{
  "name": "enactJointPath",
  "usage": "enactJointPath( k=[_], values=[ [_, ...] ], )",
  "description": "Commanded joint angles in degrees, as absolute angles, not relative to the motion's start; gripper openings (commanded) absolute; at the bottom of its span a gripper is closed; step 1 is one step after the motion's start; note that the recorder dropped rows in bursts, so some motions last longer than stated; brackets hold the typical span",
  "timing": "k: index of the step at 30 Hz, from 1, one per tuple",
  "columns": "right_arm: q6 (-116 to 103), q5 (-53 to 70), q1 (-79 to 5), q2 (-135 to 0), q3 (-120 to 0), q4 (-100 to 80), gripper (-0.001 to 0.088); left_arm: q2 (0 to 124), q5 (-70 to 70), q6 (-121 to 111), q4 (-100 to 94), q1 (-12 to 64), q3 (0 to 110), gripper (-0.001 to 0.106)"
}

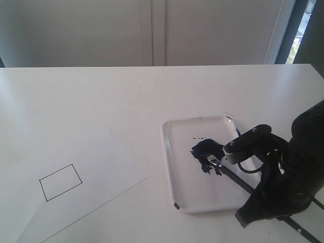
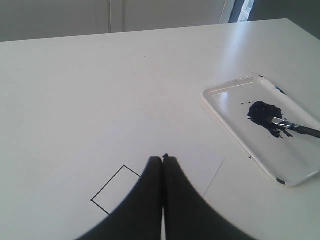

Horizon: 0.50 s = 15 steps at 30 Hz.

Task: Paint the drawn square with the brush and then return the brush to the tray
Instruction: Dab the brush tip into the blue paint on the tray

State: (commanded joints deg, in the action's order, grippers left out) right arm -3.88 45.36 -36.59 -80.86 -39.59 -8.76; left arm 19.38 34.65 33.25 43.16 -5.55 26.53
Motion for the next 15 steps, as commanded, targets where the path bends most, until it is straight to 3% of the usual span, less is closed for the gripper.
enactJointPath(
  k=[4, 15],
  values=[
    [-12.12, 46.36, -36.59, -80.86, -39.59, -15.54, 0.0000, 19.38, 34.65, 33.25, 43.16, -5.55, 26.53, 0.000],
    [-4.90, 43.71, -36.59, -80.75, -39.49, -7.73, 0.0000, 19.38, 34.65, 33.25, 43.16, -5.55, 26.53, 0.000]
  ],
)
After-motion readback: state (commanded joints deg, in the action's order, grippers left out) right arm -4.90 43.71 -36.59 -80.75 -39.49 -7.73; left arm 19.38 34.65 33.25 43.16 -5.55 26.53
